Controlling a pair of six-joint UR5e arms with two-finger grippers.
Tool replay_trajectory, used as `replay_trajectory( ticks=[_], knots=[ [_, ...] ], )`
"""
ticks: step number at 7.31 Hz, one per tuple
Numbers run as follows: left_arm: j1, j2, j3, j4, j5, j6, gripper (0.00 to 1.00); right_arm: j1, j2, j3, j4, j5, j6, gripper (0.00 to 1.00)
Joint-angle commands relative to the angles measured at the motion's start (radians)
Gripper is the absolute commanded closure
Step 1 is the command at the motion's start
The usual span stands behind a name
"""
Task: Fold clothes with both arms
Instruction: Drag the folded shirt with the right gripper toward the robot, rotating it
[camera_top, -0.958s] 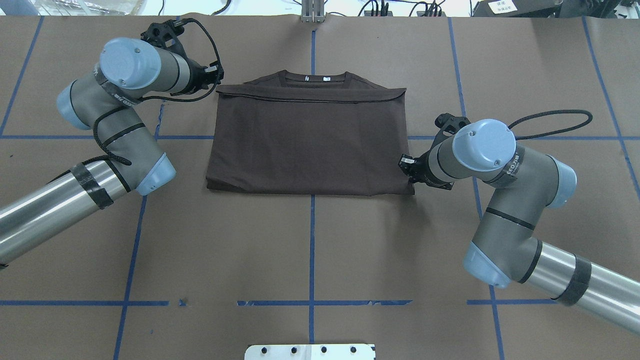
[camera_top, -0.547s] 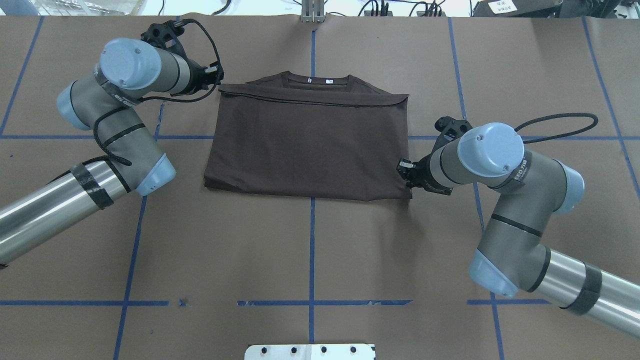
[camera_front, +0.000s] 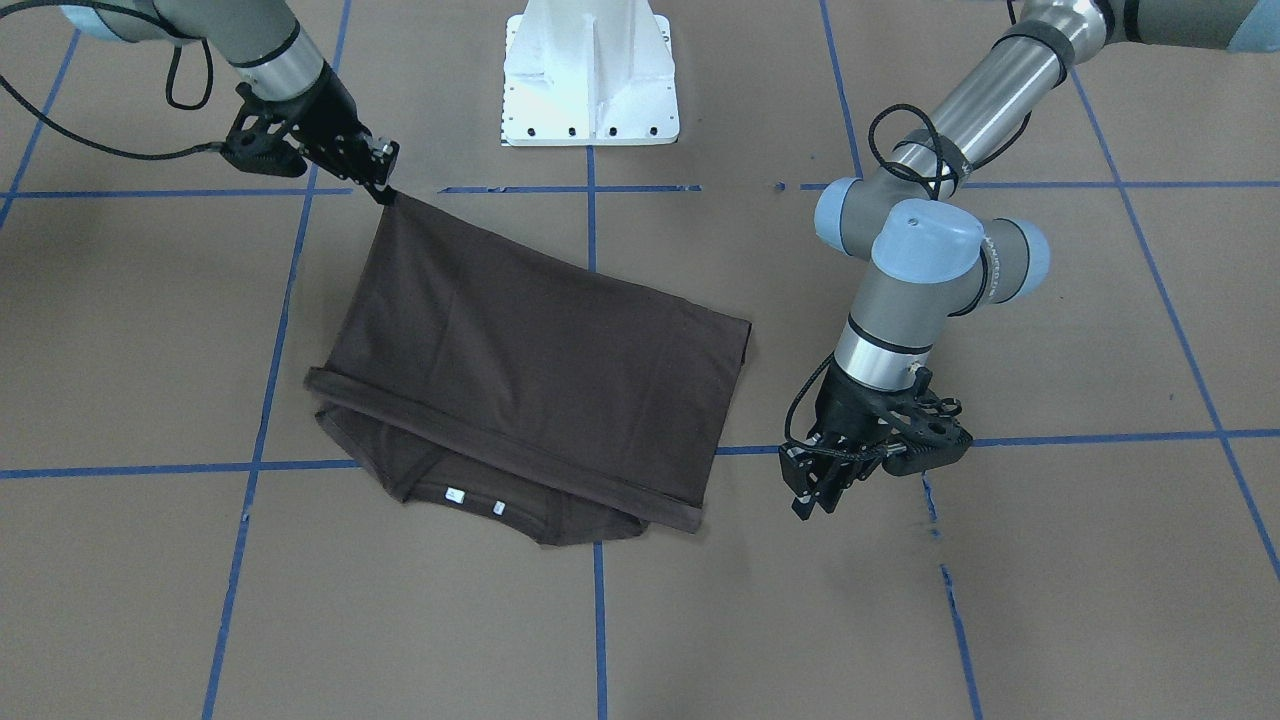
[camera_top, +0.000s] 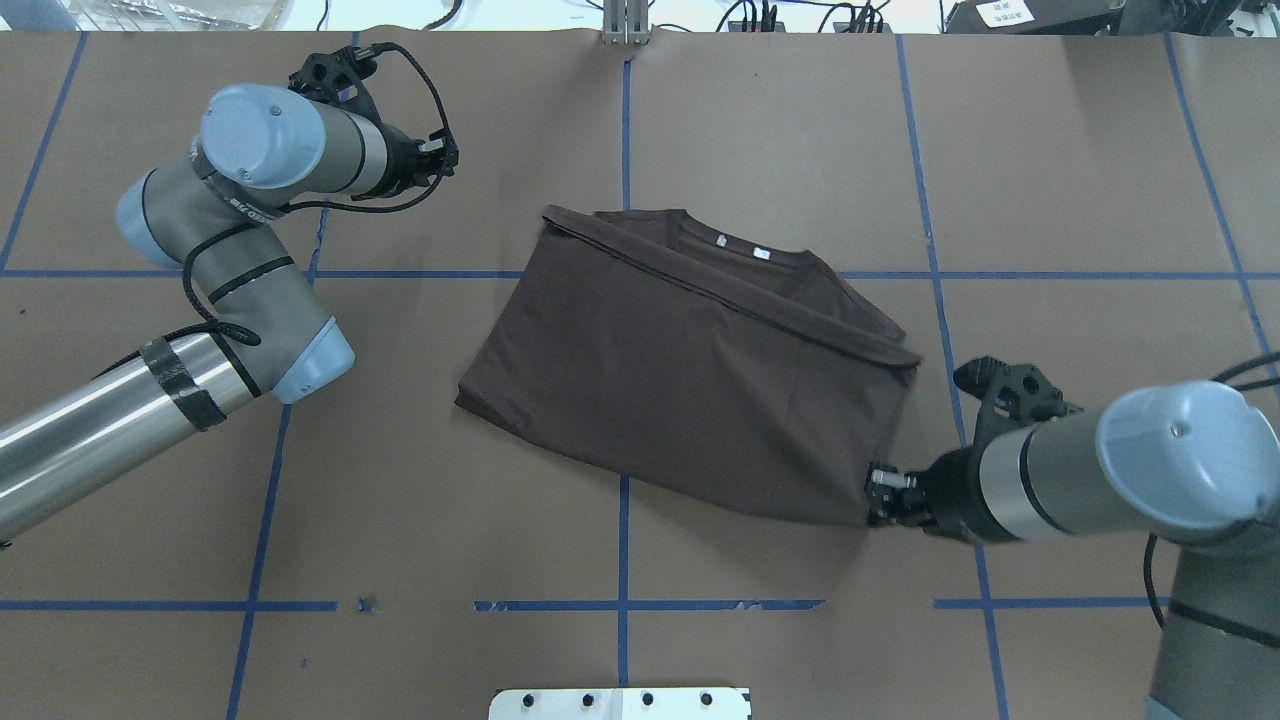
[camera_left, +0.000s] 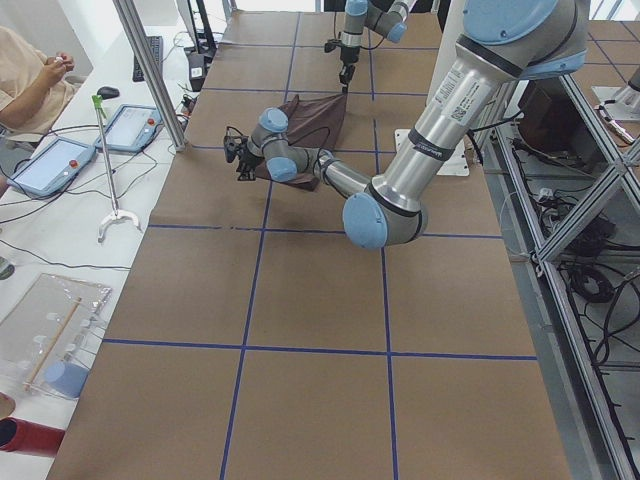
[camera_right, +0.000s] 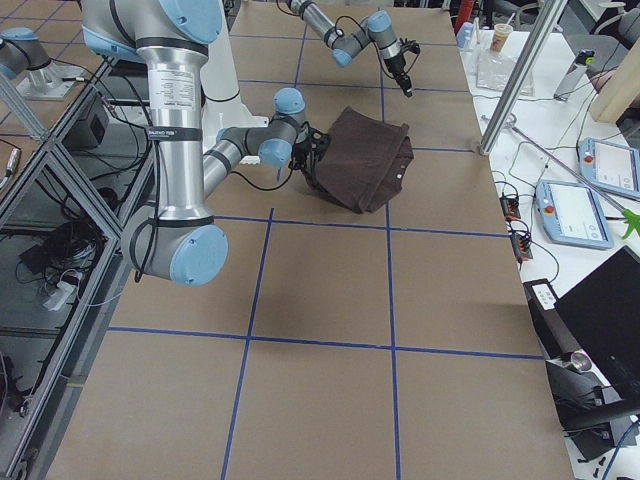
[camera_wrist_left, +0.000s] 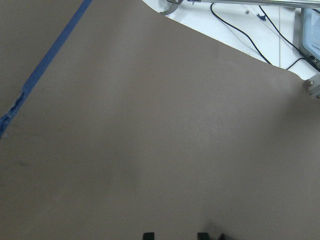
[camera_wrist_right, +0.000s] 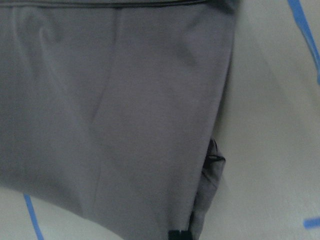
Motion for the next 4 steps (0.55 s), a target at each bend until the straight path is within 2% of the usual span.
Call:
replay_trajectory(
  ticks=[1, 2, 4],
  knots=[
    [0.001, 0.074, -0.122, 0.003, -0.123, -0.038, 0.6, -0.203, -0.043, 0.062, -0.001, -0.004, 0.029, 0.01],
    [0.003, 0.109, -0.194, 0.006, -0.163, -0.076, 0.6, -0.236, -0.041, 0.06, -0.001, -0.005, 0.031, 0.0],
    [0.003, 0.193, -0.318, 0.01, -0.312, -0.2, 0.6, -0.195, -0.037, 0.069, -0.001, -0.039, 0.031, 0.0]
  ],
)
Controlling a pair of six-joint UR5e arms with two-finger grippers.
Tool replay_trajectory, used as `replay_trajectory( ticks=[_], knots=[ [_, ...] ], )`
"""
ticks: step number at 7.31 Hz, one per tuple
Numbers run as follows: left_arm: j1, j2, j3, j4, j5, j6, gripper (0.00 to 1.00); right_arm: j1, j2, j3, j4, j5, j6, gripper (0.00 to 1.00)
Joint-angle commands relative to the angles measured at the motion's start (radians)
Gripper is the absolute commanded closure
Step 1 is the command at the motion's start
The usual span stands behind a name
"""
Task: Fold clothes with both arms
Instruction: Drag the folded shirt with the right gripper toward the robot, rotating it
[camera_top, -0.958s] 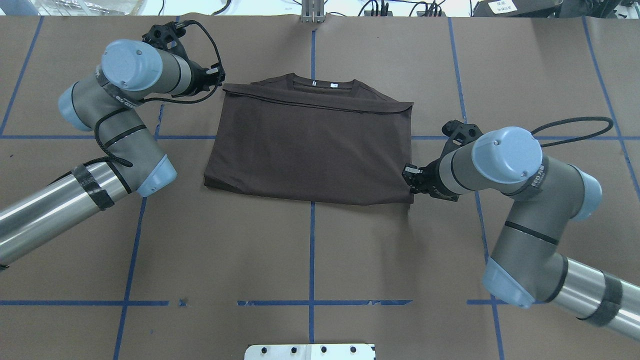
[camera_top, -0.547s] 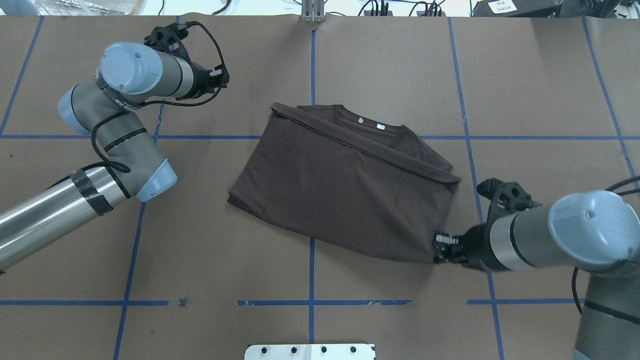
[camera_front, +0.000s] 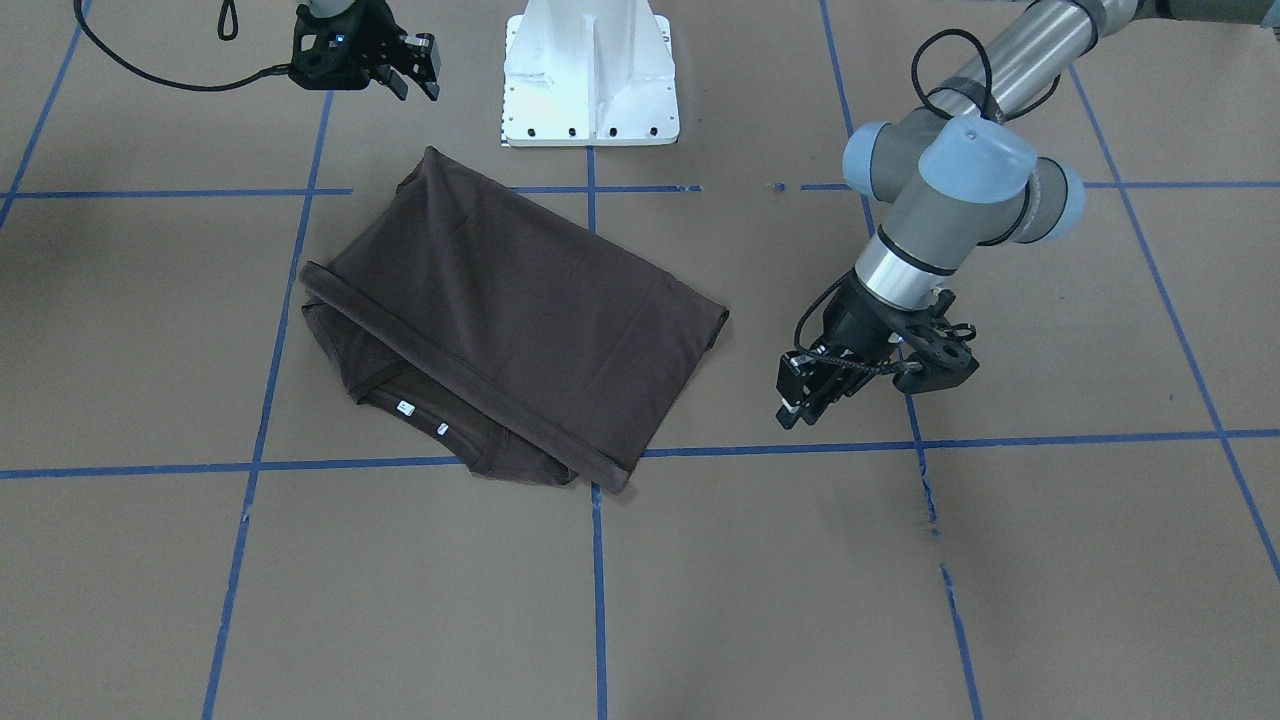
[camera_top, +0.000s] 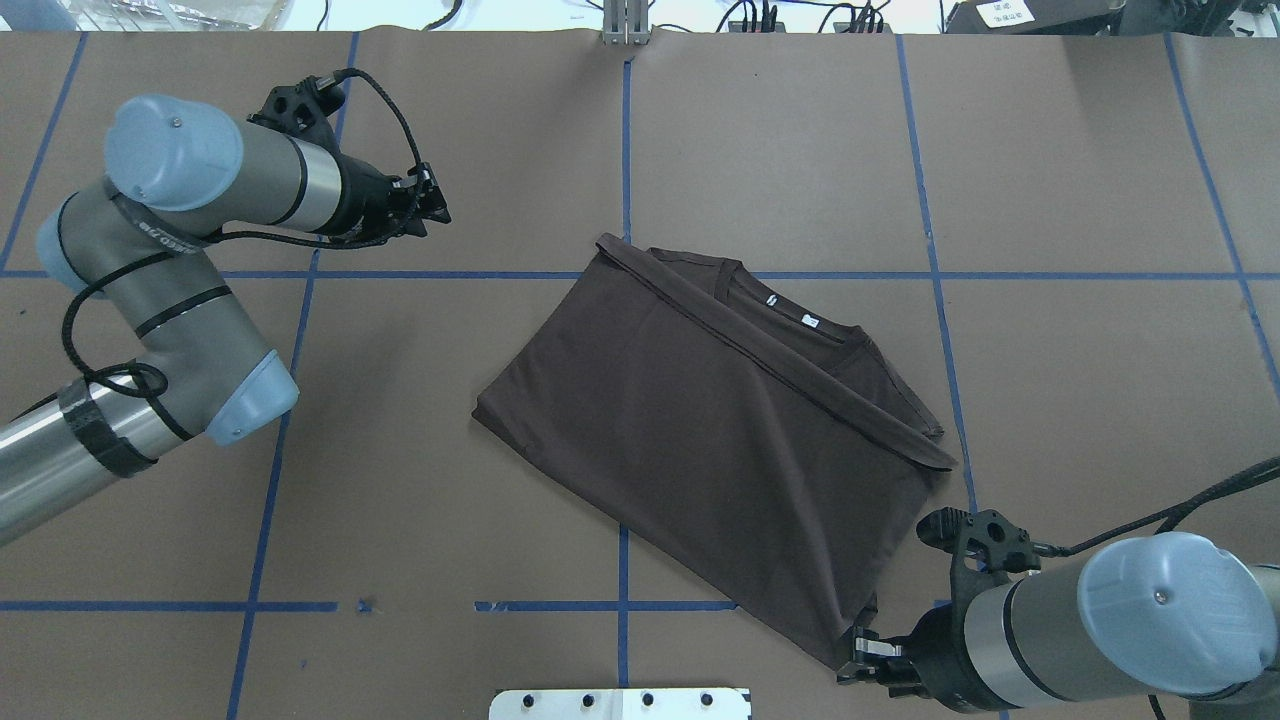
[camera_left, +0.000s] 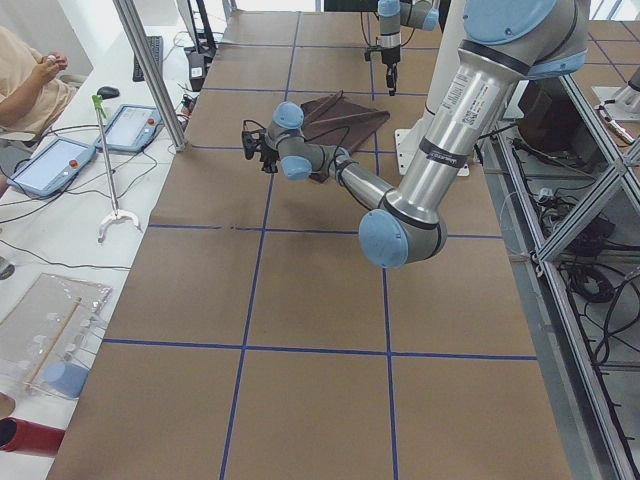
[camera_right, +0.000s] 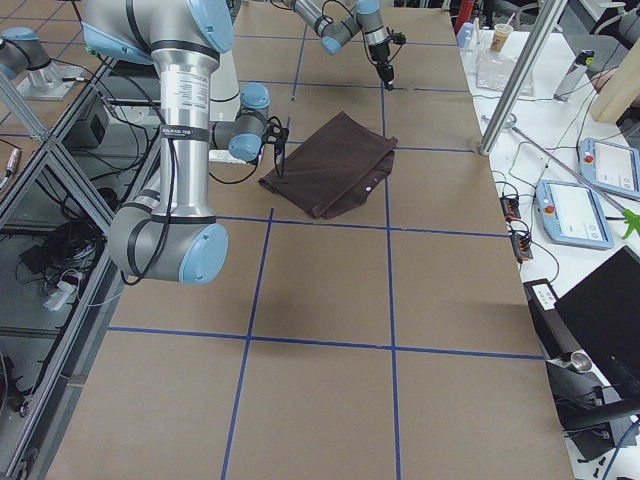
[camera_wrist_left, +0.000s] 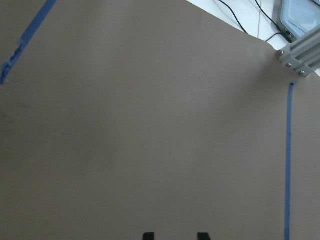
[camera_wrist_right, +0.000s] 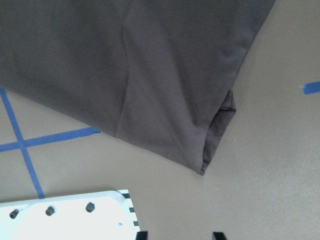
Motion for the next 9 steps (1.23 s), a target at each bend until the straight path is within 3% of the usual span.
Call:
replay_trajectory(
  ticks=[1, 2, 3, 4, 5, 9],
  knots=[
    [0.05, 0.071, -0.126, 0.008, -0.097, -0.162, 0.6, 0.093, 0.026, 0.007, 0.0, -0.025, -0.001, 0.0],
    [0.15, 0.085, -0.153, 0.011, -0.046, -0.271, 0.6, 0.176, 0.038, 0.0, 0.0, -0.037, -0.001, 0.0],
    [0.228, 0.079, -0.151, 0.02, 0.056, -0.29, 0.6, 0.269, 0.034, -0.002, 0.0, -0.04, -0.005, 0.0],
    [0.264, 0.071, -0.135, 0.078, 0.088, -0.291, 0.6, 0.301, 0.035, -0.013, -0.002, -0.052, -0.008, 0.0],
    [0.267, 0.068, -0.132, 0.135, 0.108, -0.285, 0.6, 0.302, 0.035, -0.028, -0.002, -0.1, -0.01, 0.0],
    [0.325, 0.061, -0.116, 0.193, 0.189, -0.288, 0.63, 0.302, 0.035, -0.033, -0.002, -0.111, -0.008, 0.0]
  ],
)
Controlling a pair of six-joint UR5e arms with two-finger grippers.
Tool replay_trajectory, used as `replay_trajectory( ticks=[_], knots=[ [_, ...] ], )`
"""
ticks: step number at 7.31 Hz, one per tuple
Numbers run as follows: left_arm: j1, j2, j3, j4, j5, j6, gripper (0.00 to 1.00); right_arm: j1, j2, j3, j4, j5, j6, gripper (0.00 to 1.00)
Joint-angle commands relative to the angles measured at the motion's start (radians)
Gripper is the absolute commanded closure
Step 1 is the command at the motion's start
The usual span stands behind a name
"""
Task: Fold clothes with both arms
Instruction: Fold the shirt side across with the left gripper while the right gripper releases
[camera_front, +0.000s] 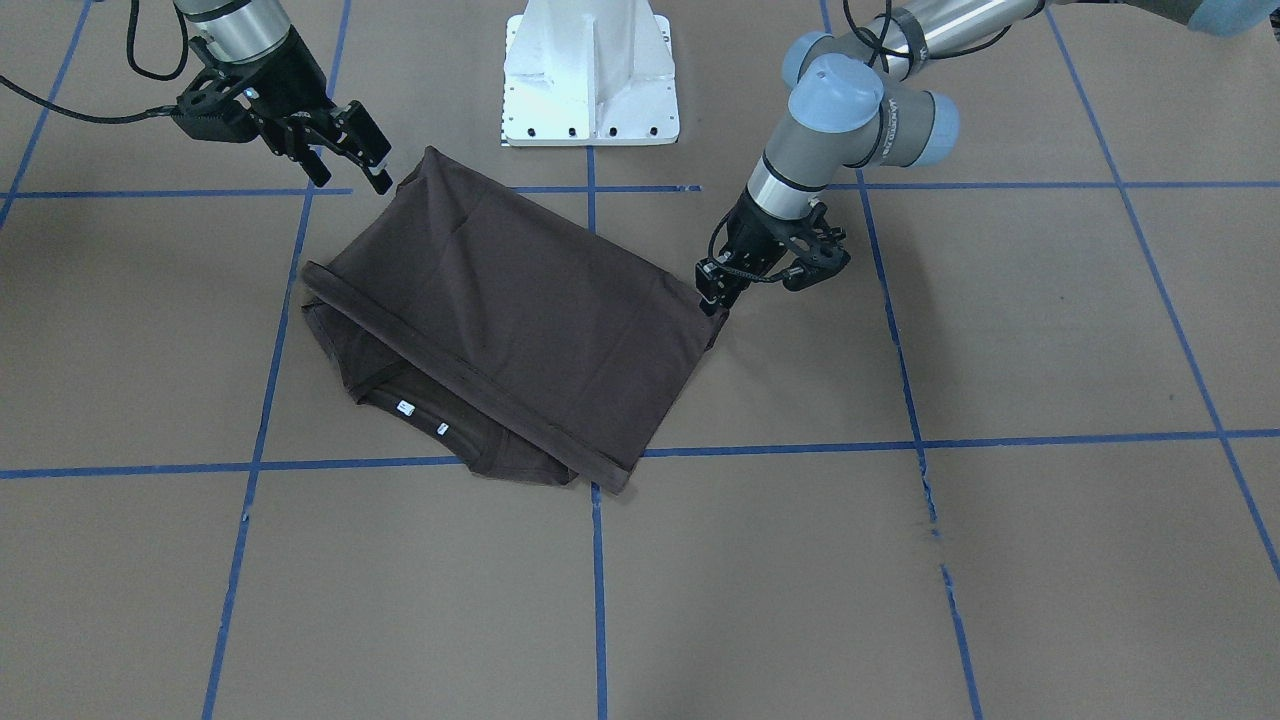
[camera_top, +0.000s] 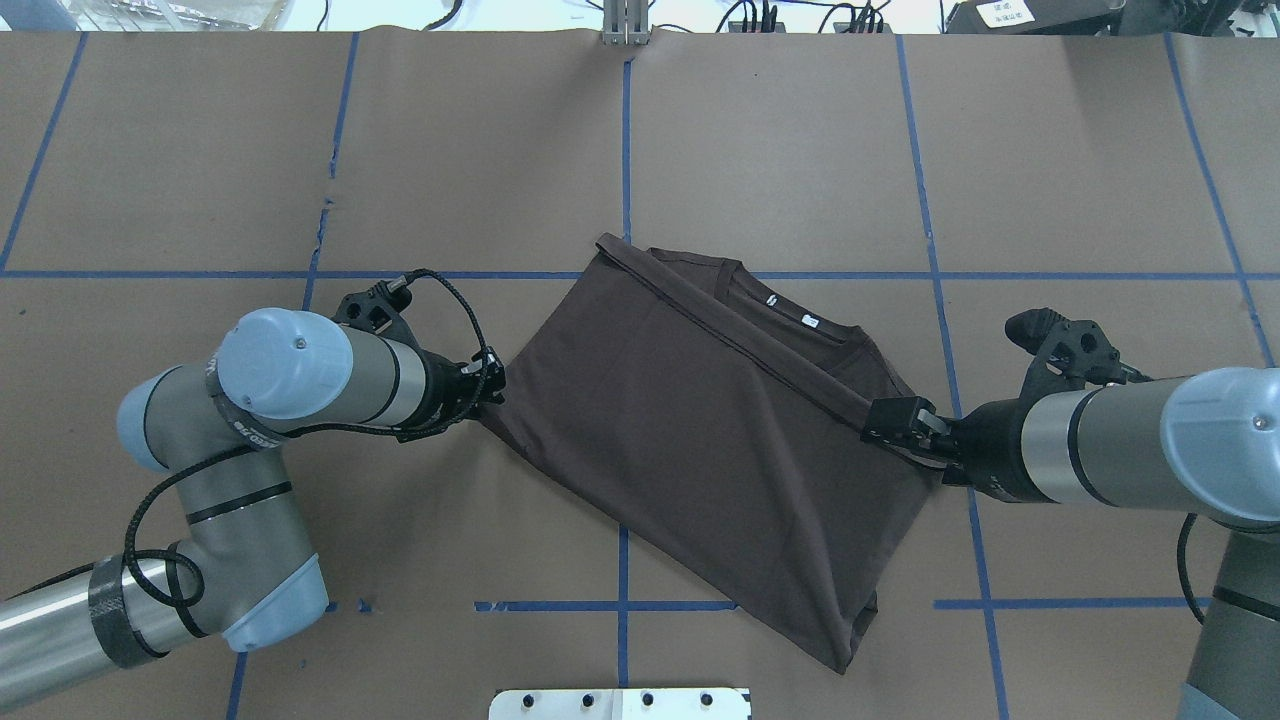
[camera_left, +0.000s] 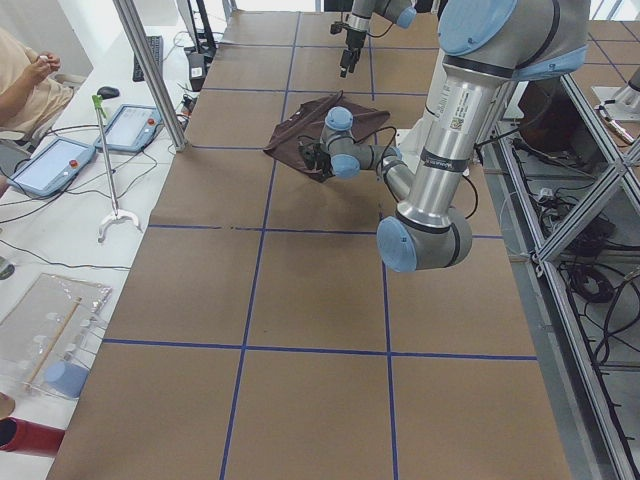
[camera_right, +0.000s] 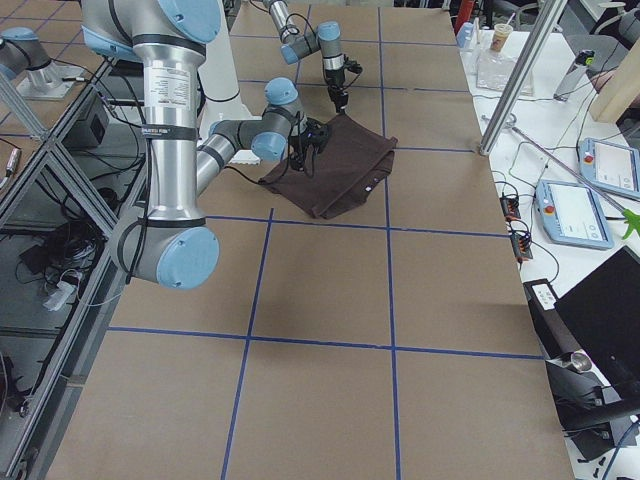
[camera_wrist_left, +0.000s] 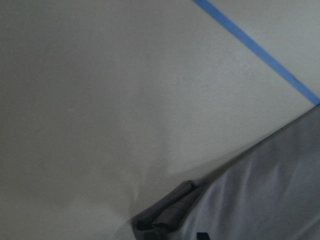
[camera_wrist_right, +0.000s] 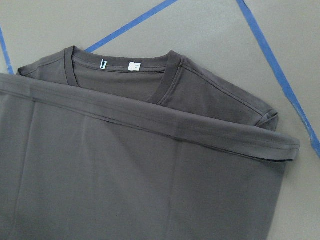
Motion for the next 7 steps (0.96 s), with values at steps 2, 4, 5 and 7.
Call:
replay_trajectory(
  ticks=[2, 4, 5, 7],
  knots=[
    [0.002, -0.003, -0.019, 0.023, 0.016, 0.005, 1.0, 0.0, -0.002, -0.004, 0.0, -0.004, 0.001, 0.0],
    [-0.091, 0.026, -0.065, 0.042, 0.011, 0.185, 1.0, 0.0, 0.001, -0.015, 0.003, -0.004, 0.004, 0.0],
    [-0.142, 0.032, -0.06, 0.042, 0.005, 0.229, 1.0, -0.002, 0.002, -0.012, 0.003, -0.004, 0.012, 0.0],
    [-0.255, -0.1, 0.068, 0.03, -0.009, 0.226, 1.0, -0.002, 0.006, -0.006, 0.005, -0.003, 0.012, 0.0]
  ],
)
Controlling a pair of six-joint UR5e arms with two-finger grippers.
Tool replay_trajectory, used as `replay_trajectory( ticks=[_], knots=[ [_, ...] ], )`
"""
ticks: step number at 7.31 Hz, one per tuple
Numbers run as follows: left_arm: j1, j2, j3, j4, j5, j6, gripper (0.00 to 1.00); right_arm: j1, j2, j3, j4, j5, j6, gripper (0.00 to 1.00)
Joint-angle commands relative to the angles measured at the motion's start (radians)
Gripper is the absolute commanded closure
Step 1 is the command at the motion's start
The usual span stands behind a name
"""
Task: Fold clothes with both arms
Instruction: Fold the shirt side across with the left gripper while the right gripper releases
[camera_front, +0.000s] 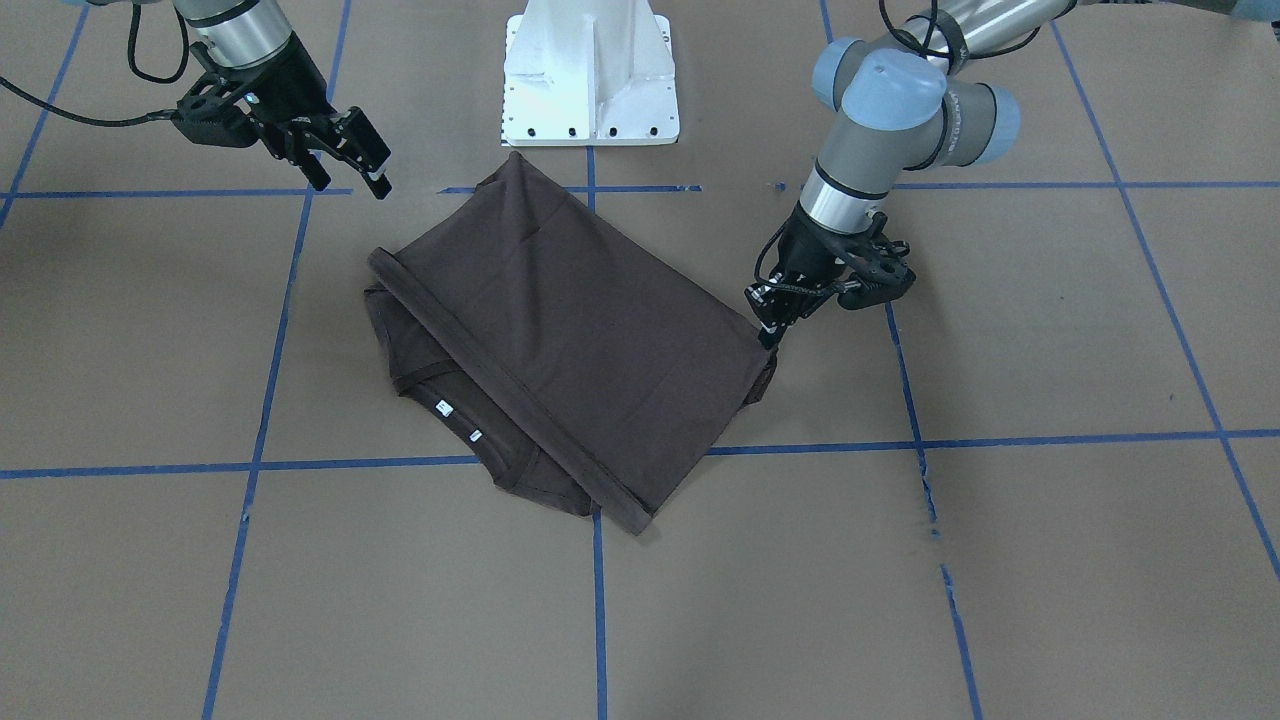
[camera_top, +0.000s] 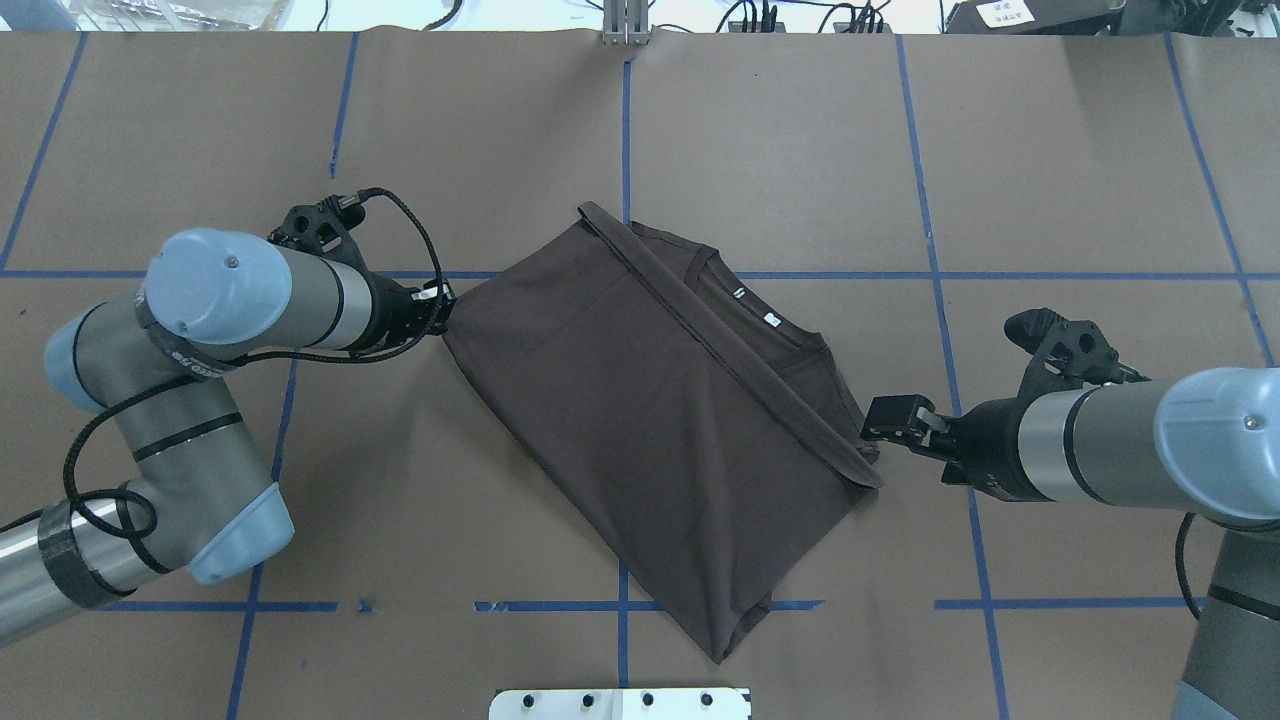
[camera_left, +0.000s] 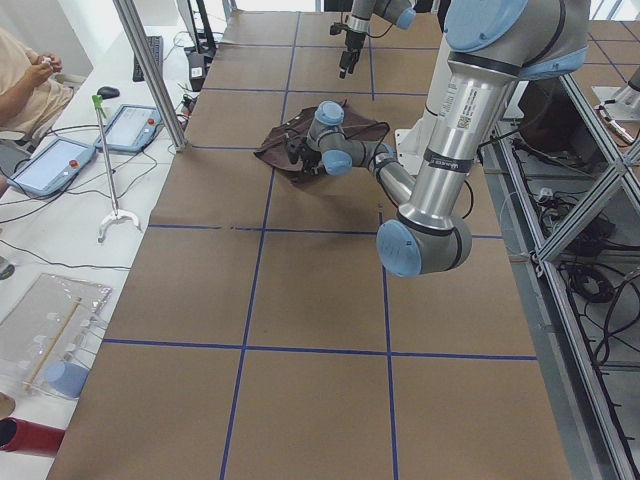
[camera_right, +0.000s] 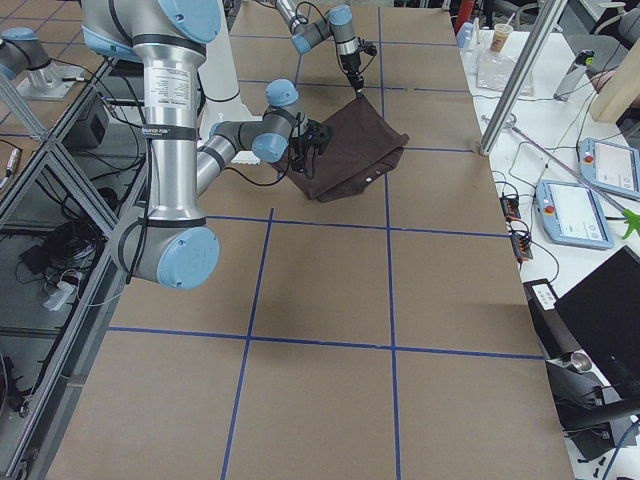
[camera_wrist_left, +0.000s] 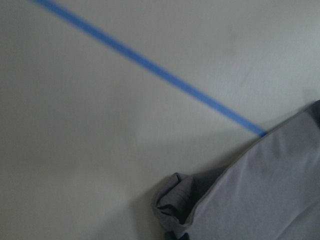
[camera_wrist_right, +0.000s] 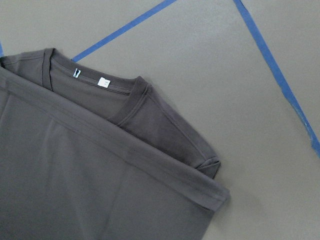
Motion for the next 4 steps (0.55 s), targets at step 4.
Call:
replay_trajectory(
  ticks=[4],
  knots=[
    [-0.218, -0.4, 0.58, -0.218, -0.114, 0.037, 1.0, -0.003, 0.046, -0.005, 0.001, -0.002, 0.003, 0.0]
  ],
)
